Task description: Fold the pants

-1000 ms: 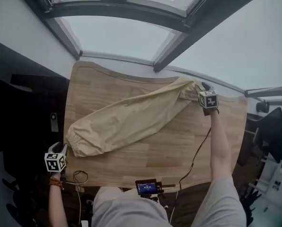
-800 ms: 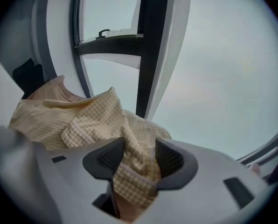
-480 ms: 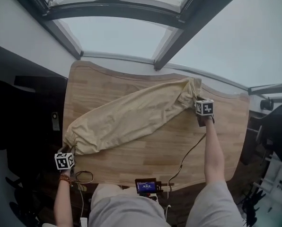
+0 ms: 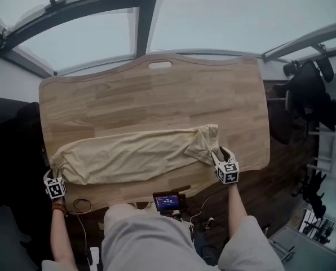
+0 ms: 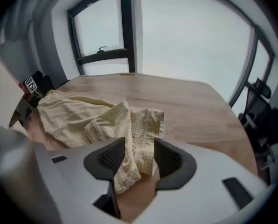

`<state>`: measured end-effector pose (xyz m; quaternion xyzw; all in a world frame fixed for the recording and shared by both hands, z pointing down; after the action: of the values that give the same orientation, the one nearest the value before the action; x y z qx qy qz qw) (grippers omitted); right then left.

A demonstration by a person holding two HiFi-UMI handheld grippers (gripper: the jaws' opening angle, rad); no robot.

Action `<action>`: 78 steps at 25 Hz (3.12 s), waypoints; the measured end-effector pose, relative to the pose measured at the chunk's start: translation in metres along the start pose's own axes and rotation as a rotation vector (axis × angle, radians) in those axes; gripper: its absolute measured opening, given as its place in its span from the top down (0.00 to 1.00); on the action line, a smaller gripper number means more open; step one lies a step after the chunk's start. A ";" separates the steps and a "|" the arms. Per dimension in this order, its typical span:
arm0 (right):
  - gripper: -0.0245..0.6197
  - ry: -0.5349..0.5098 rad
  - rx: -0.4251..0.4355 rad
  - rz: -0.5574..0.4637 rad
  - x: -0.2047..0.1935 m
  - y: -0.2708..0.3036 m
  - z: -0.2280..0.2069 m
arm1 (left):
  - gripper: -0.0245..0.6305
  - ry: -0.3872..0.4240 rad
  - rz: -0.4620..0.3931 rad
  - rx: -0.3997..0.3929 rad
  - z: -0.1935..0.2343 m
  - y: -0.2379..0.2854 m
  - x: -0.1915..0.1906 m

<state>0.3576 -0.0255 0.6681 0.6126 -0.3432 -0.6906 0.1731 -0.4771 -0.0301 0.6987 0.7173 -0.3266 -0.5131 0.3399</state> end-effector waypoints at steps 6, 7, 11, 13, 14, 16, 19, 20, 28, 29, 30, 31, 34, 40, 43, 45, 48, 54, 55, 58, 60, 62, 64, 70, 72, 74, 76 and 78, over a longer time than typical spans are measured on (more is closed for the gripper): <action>0.65 -0.313 0.225 -0.111 -0.018 0.004 0.081 | 0.71 -0.007 -0.156 -0.062 -0.115 -0.013 0.039; 0.65 -0.330 0.252 -0.124 -0.014 0.016 0.090 | 0.71 0.012 -0.162 -0.091 -0.139 -0.015 0.042; 0.65 -0.398 0.343 -0.052 -0.010 0.049 0.101 | 0.72 -0.006 -0.191 -0.153 -0.217 -0.033 0.052; 0.77 -0.457 0.335 -0.028 -0.014 0.055 0.097 | 0.72 -0.024 -0.197 -0.173 -0.241 -0.042 0.052; 0.90 -0.451 0.328 -0.036 -0.012 0.053 0.093 | 0.72 -0.030 -0.196 -0.181 -0.249 -0.045 0.050; 0.93 -0.353 0.342 -0.088 0.002 0.042 0.082 | 0.72 -0.037 -0.189 -0.185 -0.259 -0.049 0.045; 0.92 -0.197 0.316 -0.172 0.030 0.021 0.041 | 0.72 -0.049 -0.182 -0.168 -0.258 -0.055 0.039; 0.92 -0.163 0.254 -0.187 0.035 0.018 0.016 | 0.72 -0.057 -0.184 -0.158 -0.254 -0.058 0.037; 0.82 0.134 -0.333 -0.171 0.012 -0.014 -0.156 | 0.72 -0.192 -0.186 -0.028 -0.179 -0.087 0.002; 0.82 0.125 -0.297 -0.184 0.008 -0.017 -0.145 | 0.72 -0.219 -0.181 -0.009 -0.166 -0.088 -0.004; 0.82 0.106 -0.256 -0.197 0.004 -0.020 -0.132 | 0.72 -0.247 -0.175 0.007 -0.155 -0.087 -0.011; 0.83 0.081 -0.218 -0.206 0.001 -0.023 -0.116 | 0.72 -0.277 -0.169 0.019 -0.146 -0.085 -0.017; 0.83 0.004 -0.141 -0.187 -0.001 -0.025 -0.057 | 0.72 -0.385 -0.156 0.033 -0.115 -0.074 -0.036; 0.84 -0.027 -0.081 -0.126 0.004 -0.016 0.039 | 0.68 -0.700 -0.200 0.063 -0.052 -0.053 -0.068; 0.84 -0.021 -0.088 -0.118 0.018 -0.014 0.062 | 0.64 -0.898 -0.240 0.074 -0.031 -0.032 -0.076; 0.84 -0.012 -0.104 -0.113 0.027 -0.011 0.077 | 0.61 -1.020 -0.245 0.058 -0.021 -0.017 -0.081; 0.83 0.017 -0.125 -0.101 0.038 -0.005 0.092 | 0.60 -1.099 -0.236 0.070 -0.011 -0.005 -0.086; 0.78 0.043 -0.177 -0.018 0.034 -0.002 0.072 | 0.78 -1.018 -0.260 0.044 -0.014 0.000 -0.077; 0.75 0.058 -0.191 0.001 0.028 -0.003 0.067 | 0.82 -1.017 -0.271 0.042 -0.012 -0.001 -0.075; 0.63 0.181 -0.211 0.035 0.003 0.009 0.049 | 0.85 -0.977 -0.299 0.075 0.009 -0.020 -0.070; 0.59 0.273 -0.218 0.023 -0.013 0.016 0.029 | 0.85 -0.935 -0.346 0.099 0.016 -0.039 -0.057; 0.57 0.317 -0.229 0.008 -0.028 0.011 0.002 | 0.85 -0.863 -0.420 0.085 0.007 -0.053 -0.032; 0.57 0.294 -0.224 -0.016 -0.030 0.004 -0.021 | 0.85 -0.732 -0.512 0.028 -0.015 -0.068 0.012; 0.55 0.255 -0.101 -0.109 -0.018 0.015 -0.046 | 0.85 -0.123 -0.703 -0.220 -0.140 -0.145 0.157; 0.51 0.279 -0.035 -0.131 -0.015 0.024 -0.056 | 0.85 -0.092 -0.720 -0.235 -0.180 -0.160 0.177; 0.50 0.298 0.036 -0.124 -0.017 0.038 -0.067 | 0.85 -0.145 -0.722 -0.229 -0.204 -0.167 0.185; 0.50 0.310 0.096 -0.089 -0.020 0.055 -0.076 | 0.85 -0.202 -0.709 -0.216 -0.215 -0.170 0.185; 0.50 0.295 0.137 -0.068 -0.018 0.068 -0.081 | 0.85 -0.230 -0.690 -0.196 -0.217 -0.173 0.181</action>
<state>0.4268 -0.0832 0.7266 0.7290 -0.3393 -0.5736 0.1560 -0.2012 -0.0488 0.5161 0.6869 -0.0508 -0.7035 0.1753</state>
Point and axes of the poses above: the fingertips, and each gripper's own axes: y forward along the fingers, z to its left, x out of its top, the point moved 7 cm from there along -y, backward along the fingers, and after that the axes turned 14 degrees about -z, right-handed, at the moved point
